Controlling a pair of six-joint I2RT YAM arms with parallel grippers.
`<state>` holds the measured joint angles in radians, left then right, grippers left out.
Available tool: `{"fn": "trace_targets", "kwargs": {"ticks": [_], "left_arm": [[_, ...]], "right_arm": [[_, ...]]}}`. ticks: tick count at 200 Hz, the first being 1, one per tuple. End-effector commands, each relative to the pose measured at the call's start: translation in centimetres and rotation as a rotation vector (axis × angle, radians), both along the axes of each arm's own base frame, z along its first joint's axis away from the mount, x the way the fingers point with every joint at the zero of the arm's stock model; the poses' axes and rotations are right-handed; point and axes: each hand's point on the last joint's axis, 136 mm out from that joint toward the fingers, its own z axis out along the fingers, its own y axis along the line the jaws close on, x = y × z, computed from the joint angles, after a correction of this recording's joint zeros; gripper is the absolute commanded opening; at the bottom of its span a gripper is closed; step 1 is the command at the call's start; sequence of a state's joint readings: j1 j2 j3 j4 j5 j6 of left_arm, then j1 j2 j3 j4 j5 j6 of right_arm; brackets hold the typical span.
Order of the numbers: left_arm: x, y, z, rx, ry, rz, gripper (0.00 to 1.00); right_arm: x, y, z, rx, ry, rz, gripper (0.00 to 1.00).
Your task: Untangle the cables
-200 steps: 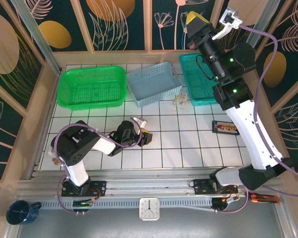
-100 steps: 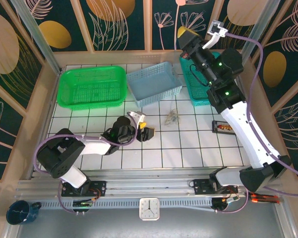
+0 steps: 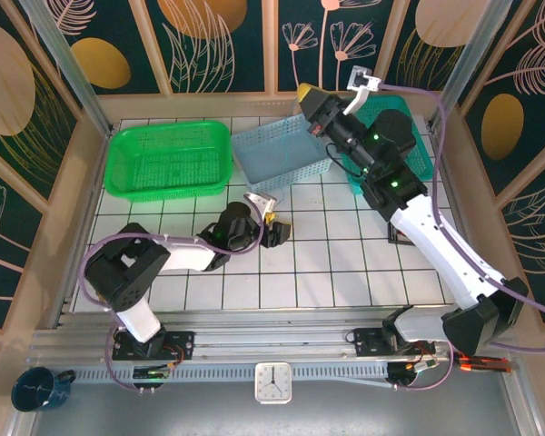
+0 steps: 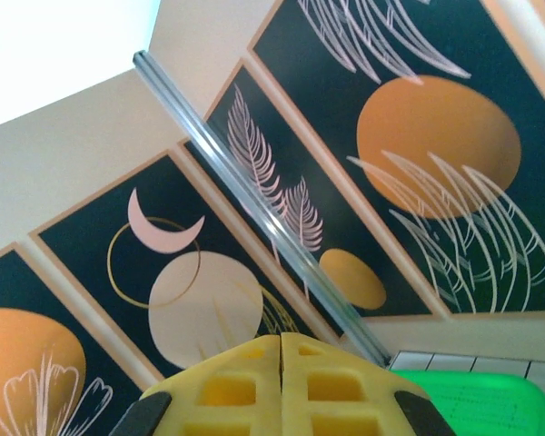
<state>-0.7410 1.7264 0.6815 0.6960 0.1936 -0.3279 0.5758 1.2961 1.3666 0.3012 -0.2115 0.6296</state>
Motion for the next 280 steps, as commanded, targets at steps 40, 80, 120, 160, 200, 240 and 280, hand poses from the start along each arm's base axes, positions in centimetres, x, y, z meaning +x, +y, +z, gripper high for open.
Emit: {"fn": "trace_targets", "kwargs": {"ticks": [40,80,120,160,200,240,280], "left_arm": [[0.3,0.0,-4.1,0.069,0.046,0.015,0.50],[-0.9,0.9,-6.3,0.090,0.097,0.014,0.43],[-2.3,2.1,-8.0,0.112,0.135,0.017,0.37],[-3.2,2.9,-9.0,0.124,0.161,0.017,0.32],[-3.7,3.2,-9.4,0.128,0.173,0.016,0.28],[-3.9,3.4,-9.6,0.128,0.178,0.017,0.26],[-4.0,3.5,-9.6,0.125,0.179,0.017,0.26]], "right_arm": [[-3.4,-0.6,2.9,0.050,-0.090,0.032,0.00],[-4.0,-3.5,6.0,0.063,-0.165,-0.058,0.00],[-4.7,-7.6,9.5,0.104,-0.242,-0.149,0.00],[-5.9,-11.1,12.9,0.147,-0.319,-0.229,0.00],[-7.0,-13.3,15.2,0.185,-0.374,-0.273,0.00],[-7.0,-13.7,15.8,0.198,-0.386,-0.274,0.00],[-7.0,-14.7,17.7,0.191,-0.417,-0.301,0.00]]}}
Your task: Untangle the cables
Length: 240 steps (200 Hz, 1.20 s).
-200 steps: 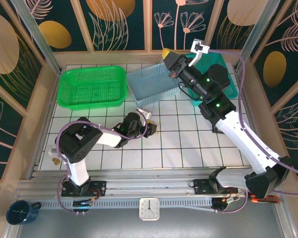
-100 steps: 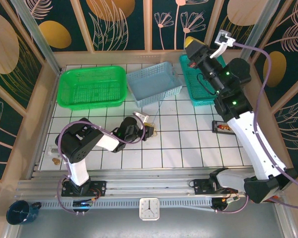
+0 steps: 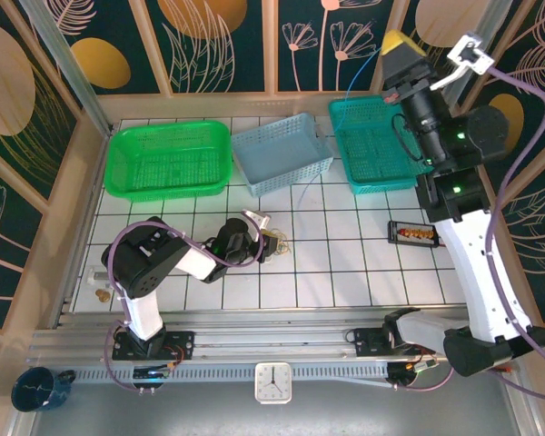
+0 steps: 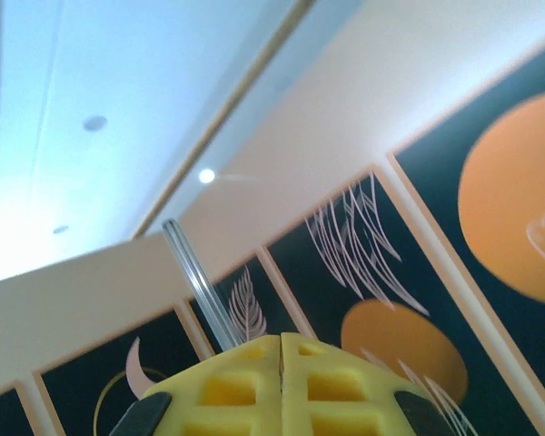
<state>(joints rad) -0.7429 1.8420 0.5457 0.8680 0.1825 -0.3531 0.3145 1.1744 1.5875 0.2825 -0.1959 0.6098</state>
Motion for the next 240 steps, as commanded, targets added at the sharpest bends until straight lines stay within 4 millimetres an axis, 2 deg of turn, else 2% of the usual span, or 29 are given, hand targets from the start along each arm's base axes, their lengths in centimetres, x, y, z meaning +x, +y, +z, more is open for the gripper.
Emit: {"fn": "trace_targets", "kwargs": {"ticks": [1,17,43,76,113,117,153,180,185,199,240], "left_arm": [[-1.9,1.4,-3.4,0.079,0.106,-0.004,0.25],[-1.9,1.4,-3.5,0.079,0.107,-0.004,0.25],[-1.8,1.2,-3.0,0.067,0.102,-0.004,0.27],[-1.5,0.5,-1.0,0.026,0.086,-0.013,0.36],[-1.1,-0.6,2.8,-0.061,0.060,-0.024,0.52],[-1.0,-0.7,4.2,-0.087,0.040,-0.024,0.55],[-0.4,-1.0,9.0,-0.191,-0.009,0.004,0.82],[0.1,-0.2,12.1,-0.242,-0.052,0.061,0.94],[0.1,0.0,12.6,-0.249,-0.060,0.072,0.99],[0.4,0.9,13.7,-0.258,-0.079,0.121,0.99],[0.8,4.4,16.0,-0.271,-0.135,0.279,0.99]], "right_arm": [[-2.8,-1.7,4.1,0.045,-0.121,-0.020,0.00],[-2.6,-1.7,4.6,0.041,-0.126,-0.019,0.00],[-1.3,-1.2,4.4,0.026,-0.106,-0.007,0.00],[0.5,-0.6,3.4,0.018,-0.079,0.002,0.00],[2.3,0.0,2.5,0.015,-0.067,0.013,0.00],[2.5,0.1,2.5,0.015,-0.066,0.016,0.00],[4.8,1.3,2.0,0.018,-0.072,0.057,0.00],[7.0,2.6,1.4,0.035,-0.086,0.120,0.00],[7.6,2.9,1.3,0.038,-0.089,0.134,0.00],[8.7,3.6,1.1,0.049,-0.106,0.172,0.00],[13.6,5.6,-0.8,0.088,-0.101,0.260,0.00]]}}
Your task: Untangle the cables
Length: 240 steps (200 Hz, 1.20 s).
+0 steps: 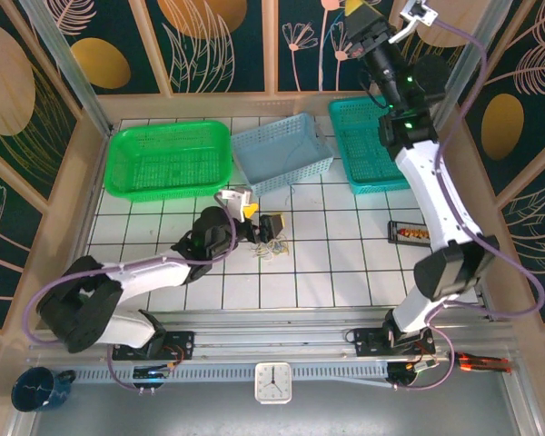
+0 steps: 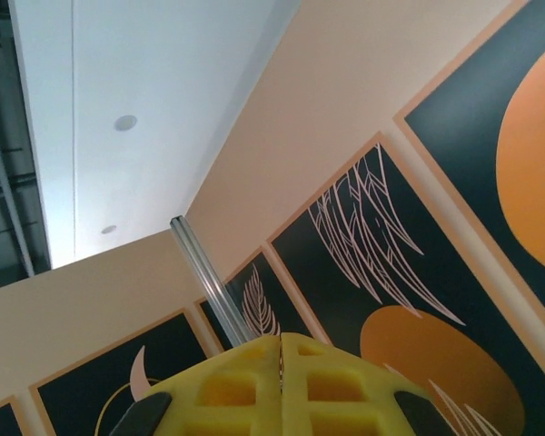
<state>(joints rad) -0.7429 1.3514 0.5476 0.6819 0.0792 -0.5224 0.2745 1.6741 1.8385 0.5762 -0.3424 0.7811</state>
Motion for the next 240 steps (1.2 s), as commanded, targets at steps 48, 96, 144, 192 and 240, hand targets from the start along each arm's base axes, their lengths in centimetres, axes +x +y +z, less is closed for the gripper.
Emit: {"fn": "trace_targets", "kwargs": {"ticks": [48,96,144,192,240], "left_arm": [[-0.1,5.3,1.1,0.010,-0.020,0.227,0.99],[-0.4,6.3,0.4,0.027,-0.018,0.256,0.99],[-0.3,6.3,0.0,0.039,-0.023,0.258,0.99],[-0.5,6.7,0.1,0.027,-0.025,0.268,0.99],[-0.8,7.2,0.4,0.009,-0.030,0.278,0.99]], "right_arm": [[4.5,2.1,0.6,0.088,-0.076,0.145,0.00],[6.0,3.0,1.7,0.108,-0.093,0.166,0.00],[7.4,4.5,-0.4,0.109,-0.048,0.186,0.00],[8.7,7.8,-9.6,0.059,0.102,0.274,0.00],[11.0,10.3,-26.0,-0.141,0.407,0.244,0.00]]}}
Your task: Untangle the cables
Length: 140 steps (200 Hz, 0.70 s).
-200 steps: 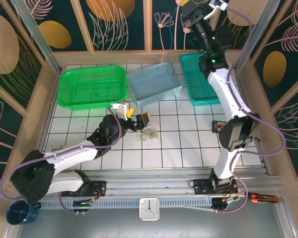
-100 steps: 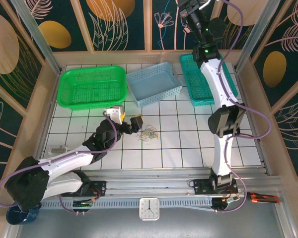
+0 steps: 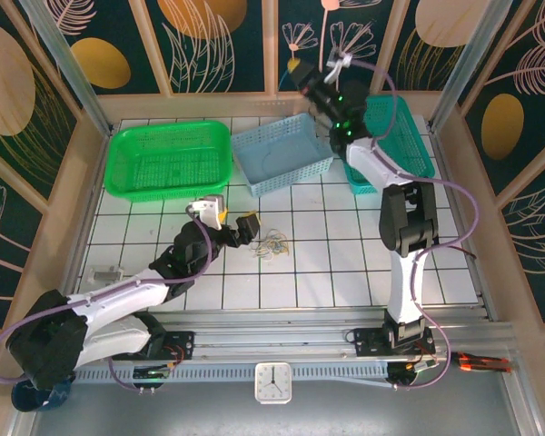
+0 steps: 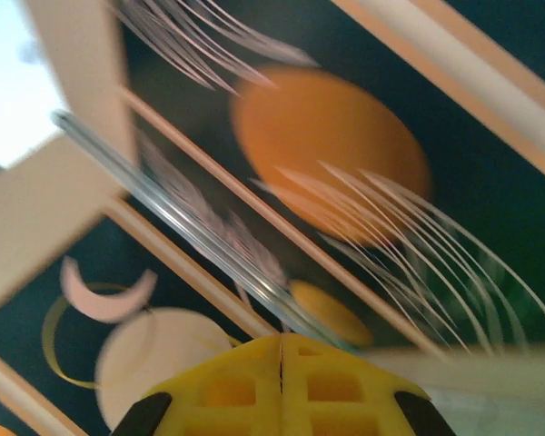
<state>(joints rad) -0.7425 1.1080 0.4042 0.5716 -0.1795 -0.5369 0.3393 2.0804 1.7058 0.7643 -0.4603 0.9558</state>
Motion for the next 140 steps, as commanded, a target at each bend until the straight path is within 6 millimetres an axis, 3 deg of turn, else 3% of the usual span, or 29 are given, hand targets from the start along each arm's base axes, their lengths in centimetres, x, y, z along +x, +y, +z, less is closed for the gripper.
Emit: {"fn": "trace_targets", "kwargs": {"ticks": [1,21,89,119,140], "left_arm": [[-0.1,0.5,0.6,-0.026,-0.014,0.020,0.99],[0.0,0.4,0.7,-0.032,-0.013,0.019,0.99],[0.2,0.7,1.0,-0.070,-0.006,0.050,0.99],[0.2,0.8,1.0,-0.076,-0.001,0.056,0.99],[0.3,0.6,0.9,-0.078,0.004,0.051,0.99]], "right_arm": [[-1.2,0.8,-2.3,-0.099,-0.023,0.021,0.00],[-0.4,0.9,-7.6,-0.205,0.074,0.007,0.00],[1.0,1.8,-19.6,-0.681,0.269,-0.134,0.00],[1.8,1.0,-23.7,-0.827,0.340,-0.178,0.00],[2.5,0.5,-25.1,-0.884,0.368,-0.199,0.00]]}}
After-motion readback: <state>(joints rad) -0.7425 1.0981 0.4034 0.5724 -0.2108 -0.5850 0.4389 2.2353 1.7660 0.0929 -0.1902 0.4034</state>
